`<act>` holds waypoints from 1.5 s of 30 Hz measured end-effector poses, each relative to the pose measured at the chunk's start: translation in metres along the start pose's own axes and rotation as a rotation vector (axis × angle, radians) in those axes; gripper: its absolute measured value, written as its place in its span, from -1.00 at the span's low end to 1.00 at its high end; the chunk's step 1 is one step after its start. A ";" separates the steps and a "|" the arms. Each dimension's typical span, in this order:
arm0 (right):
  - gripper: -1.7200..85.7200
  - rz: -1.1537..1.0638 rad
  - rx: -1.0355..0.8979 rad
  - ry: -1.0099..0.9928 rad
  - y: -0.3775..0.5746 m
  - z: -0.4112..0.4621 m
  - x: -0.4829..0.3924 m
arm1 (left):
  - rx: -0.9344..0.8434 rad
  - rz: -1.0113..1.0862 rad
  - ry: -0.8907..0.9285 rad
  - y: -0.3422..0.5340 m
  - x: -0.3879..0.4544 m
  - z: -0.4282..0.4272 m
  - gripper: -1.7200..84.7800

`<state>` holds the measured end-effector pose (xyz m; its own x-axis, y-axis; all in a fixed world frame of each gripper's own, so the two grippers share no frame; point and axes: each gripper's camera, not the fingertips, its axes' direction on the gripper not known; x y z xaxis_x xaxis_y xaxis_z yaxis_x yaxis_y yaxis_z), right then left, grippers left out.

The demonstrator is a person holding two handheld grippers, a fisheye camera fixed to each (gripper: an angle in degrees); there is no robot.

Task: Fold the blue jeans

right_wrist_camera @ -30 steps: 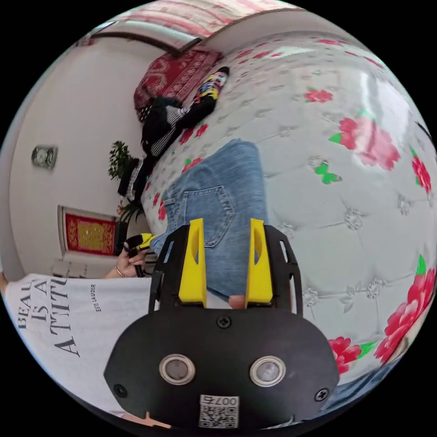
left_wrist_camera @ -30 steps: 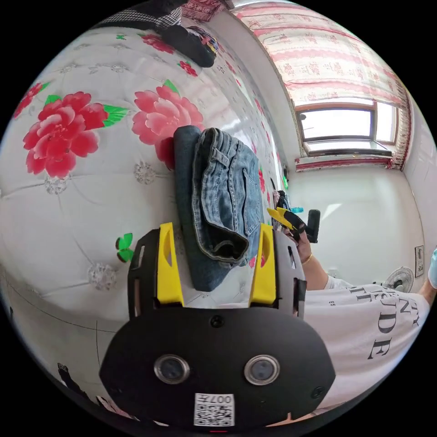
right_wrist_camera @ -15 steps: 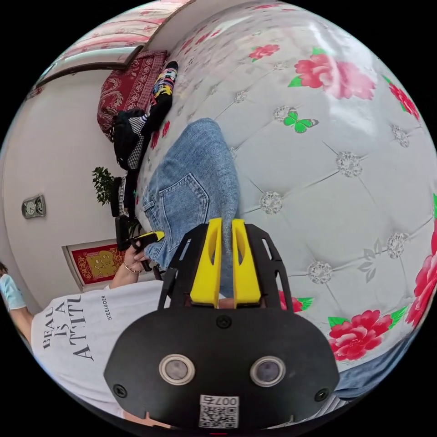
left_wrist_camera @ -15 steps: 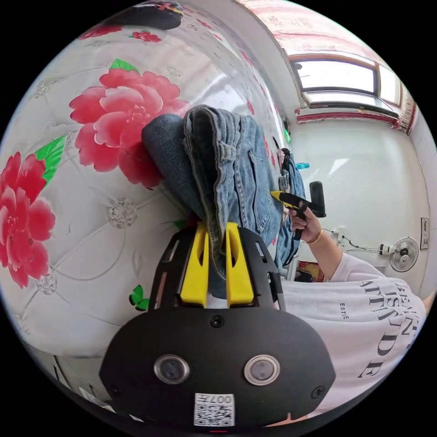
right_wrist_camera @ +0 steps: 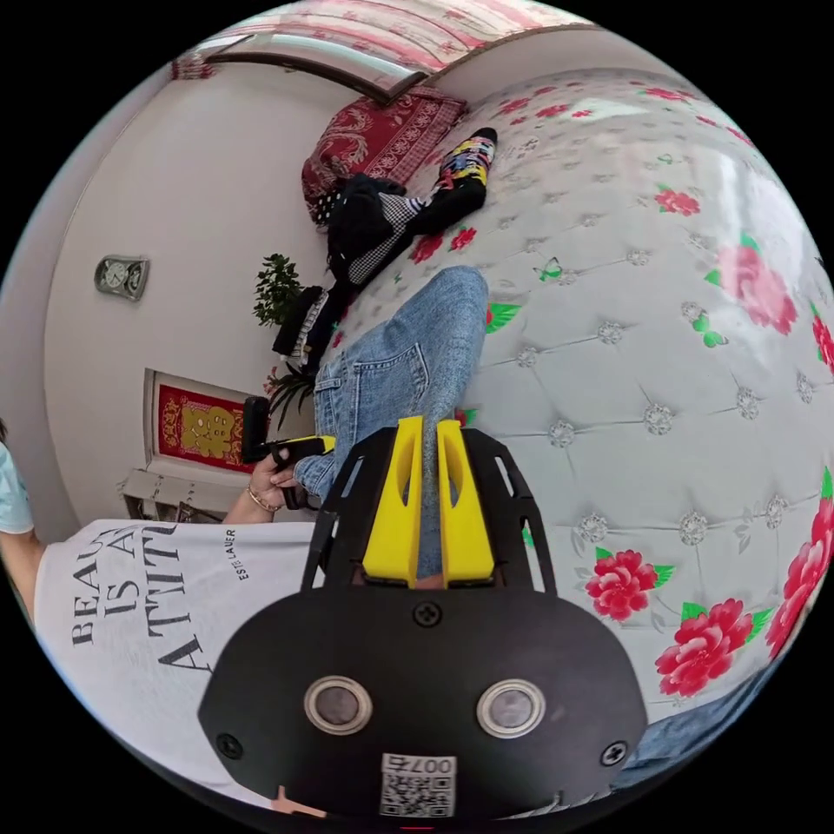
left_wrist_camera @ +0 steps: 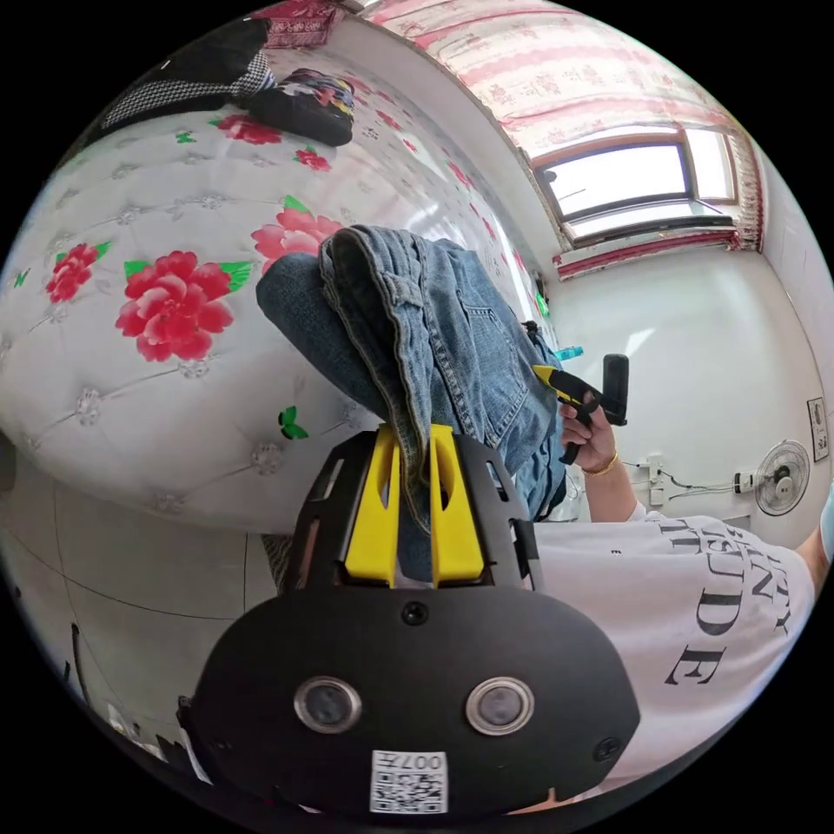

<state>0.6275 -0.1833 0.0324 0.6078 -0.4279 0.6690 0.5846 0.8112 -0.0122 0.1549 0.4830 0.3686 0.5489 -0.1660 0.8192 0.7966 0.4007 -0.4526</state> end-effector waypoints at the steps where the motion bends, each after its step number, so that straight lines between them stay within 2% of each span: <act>1: -0.95 -0.028 -0.009 -0.017 -0.007 0.006 -0.011 | 0.020 -0.009 -0.021 0.010 0.001 -0.014 -0.84; 9: -0.95 -0.093 -0.057 -0.057 -0.077 0.064 -0.085 | 0.120 -0.034 -0.067 0.022 -0.036 -0.099 -0.84; 15: -0.95 -0.089 -0.054 -0.056 -0.174 0.123 -0.145 | 0.163 -0.026 -0.036 -0.035 -0.107 -0.169 -0.84; 22: -0.96 -0.135 -0.006 -0.104 -0.350 0.185 -0.247 | 0.250 0.123 -0.075 -0.191 -0.161 -0.329 -0.84; 27: -0.96 -0.320 0.076 -0.042 -0.539 0.208 -0.380 | 0.358 0.206 -0.116 -0.350 -0.174 -0.466 -0.84; 30: -0.95 -0.317 0.145 0.016 -0.652 0.227 -0.440 | 0.429 0.146 -0.166 -0.467 -0.190 -0.543 -0.83; 33: -0.95 -0.229 0.190 0.200 -0.731 0.258 -0.464 | 0.499 -0.074 -0.299 -0.538 -0.233 -0.572 -0.78; 34: -0.95 -0.226 0.197 0.230 -0.737 0.265 -0.464 | 0.489 -0.136 -0.297 -0.547 -0.249 -0.566 -0.76; 36: -0.95 -0.240 0.213 0.260 -0.735 0.297 -0.452 | 0.497 -0.093 -0.278 -0.540 -0.257 -0.544 -0.75; 40: -0.95 -0.303 0.062 0.245 -0.665 0.354 -0.393 | 0.456 0.060 -0.376 -0.473 -0.251 -0.452 -0.75; 42: -0.96 -0.298 -0.047 0.351 -0.576 0.378 -0.338 | 0.368 0.117 -0.429 -0.435 -0.244 -0.395 -0.75; 45: -0.96 -0.167 -0.218 0.551 -0.437 0.383 -0.266 | 0.227 0.171 -0.522 -0.362 -0.223 -0.297 -0.79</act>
<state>0.0041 -0.2714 0.1442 0.6527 -0.7327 0.1929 0.7571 0.6400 -0.1312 -0.1810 0.1073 0.2452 0.4213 0.3599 0.8324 0.6023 0.5752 -0.5535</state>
